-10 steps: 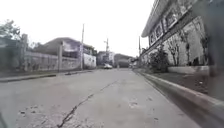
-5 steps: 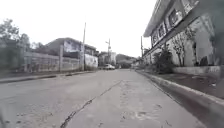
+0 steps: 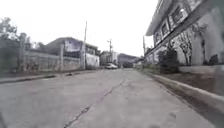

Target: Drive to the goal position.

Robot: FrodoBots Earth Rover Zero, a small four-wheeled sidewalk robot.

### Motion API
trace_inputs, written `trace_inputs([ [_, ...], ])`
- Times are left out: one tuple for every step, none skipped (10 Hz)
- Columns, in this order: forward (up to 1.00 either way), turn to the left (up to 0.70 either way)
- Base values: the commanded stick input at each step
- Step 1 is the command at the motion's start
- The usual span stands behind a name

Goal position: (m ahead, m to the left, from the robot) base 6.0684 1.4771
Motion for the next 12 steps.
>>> trace_inputs([
  [0.7, 0.0],
  [0.7, 0.0],
  [0.7, 0.0],
  [0.7, 0.0],
  [0.7, 0.0],
  [0.7, 0.0],
  [0.7, 0.0],
  [0.7, 0.0],
  [0.7, 0.0],
  [0.7, 0.0],
  [0.7, 0.0],
  [0.7, 0.0],
])
